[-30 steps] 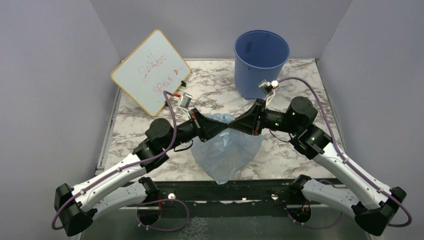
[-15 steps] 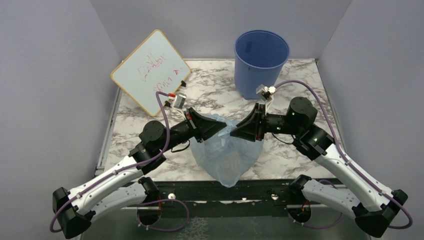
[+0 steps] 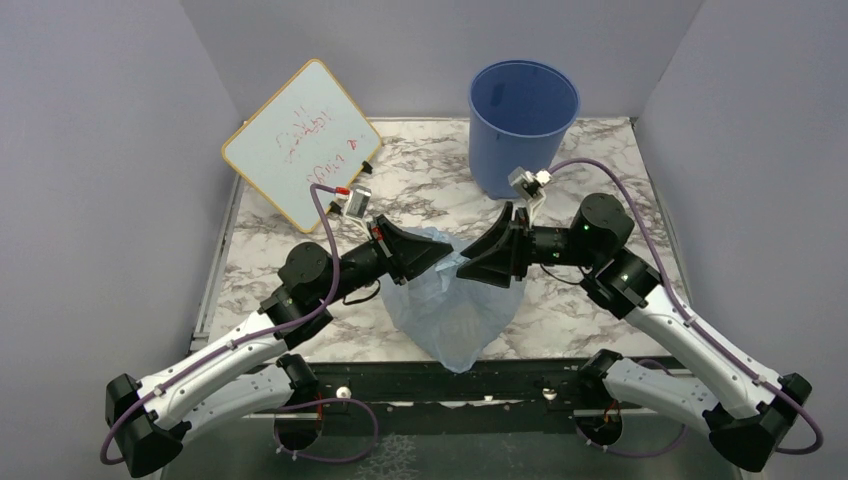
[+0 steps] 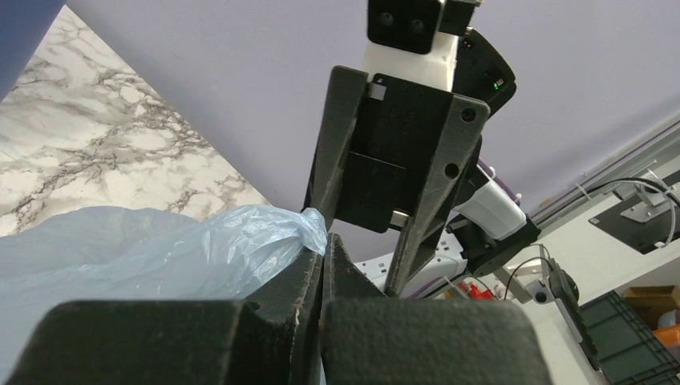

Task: Put the trash bags into the trash bin
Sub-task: Unfold the trash bag at the center of the board.

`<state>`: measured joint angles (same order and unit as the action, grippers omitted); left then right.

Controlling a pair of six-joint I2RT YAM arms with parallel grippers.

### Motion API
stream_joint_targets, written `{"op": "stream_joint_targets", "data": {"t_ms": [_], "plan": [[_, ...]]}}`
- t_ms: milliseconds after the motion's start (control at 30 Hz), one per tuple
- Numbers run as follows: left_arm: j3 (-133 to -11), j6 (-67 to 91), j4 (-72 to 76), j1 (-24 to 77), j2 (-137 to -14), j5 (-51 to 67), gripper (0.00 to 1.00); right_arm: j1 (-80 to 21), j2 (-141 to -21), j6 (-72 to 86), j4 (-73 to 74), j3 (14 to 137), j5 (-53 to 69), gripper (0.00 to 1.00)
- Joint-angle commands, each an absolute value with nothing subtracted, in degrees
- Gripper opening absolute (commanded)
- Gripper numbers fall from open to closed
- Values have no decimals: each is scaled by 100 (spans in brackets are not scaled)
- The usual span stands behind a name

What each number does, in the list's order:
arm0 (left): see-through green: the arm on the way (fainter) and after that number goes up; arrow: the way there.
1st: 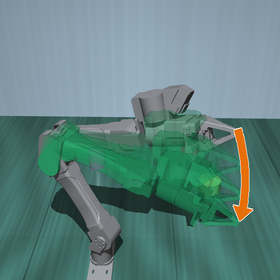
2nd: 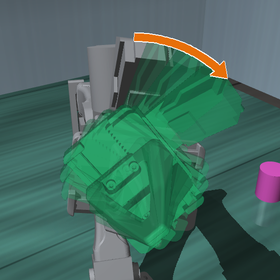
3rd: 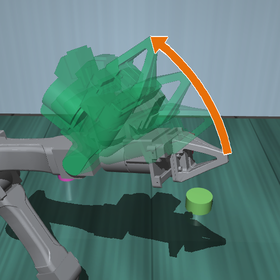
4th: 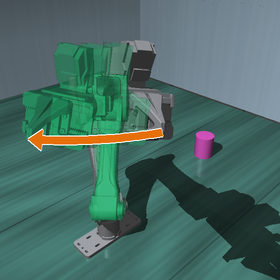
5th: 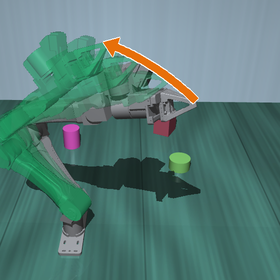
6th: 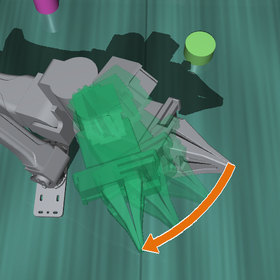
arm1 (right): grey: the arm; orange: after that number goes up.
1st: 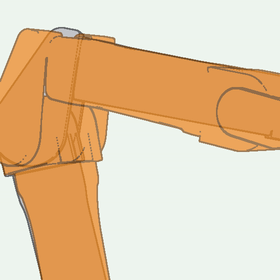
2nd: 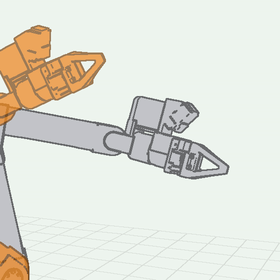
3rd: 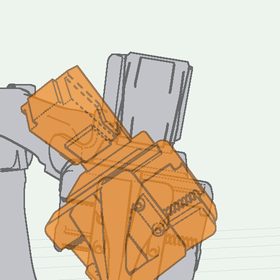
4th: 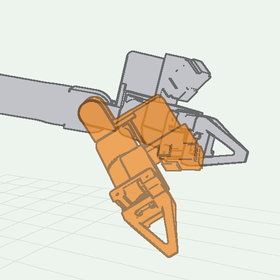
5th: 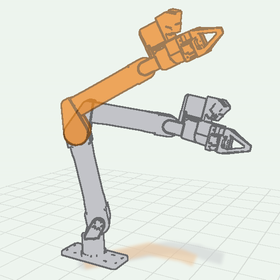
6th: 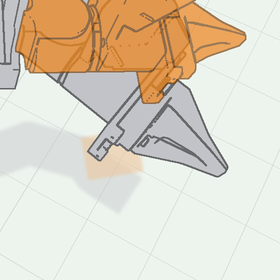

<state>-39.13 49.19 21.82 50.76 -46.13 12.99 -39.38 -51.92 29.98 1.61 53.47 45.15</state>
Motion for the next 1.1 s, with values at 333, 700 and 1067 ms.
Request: {"op": "stream_joint_targets", "data": {"t_ms": [333,700,1067], "plan": [[-3773,5049,2399,5102,-4524,1255,0,-3946,-6073,5221,-2816,4647,5449,54],[-3802,5001,2435,5101,-4584,1219,0,-3955,-6373,6604,-4012,4406,5309,54],[-3753,5029,2513,5099,-4585,1208,0,-4080,-6806,6815,-4329,4442,5285,53]]}}
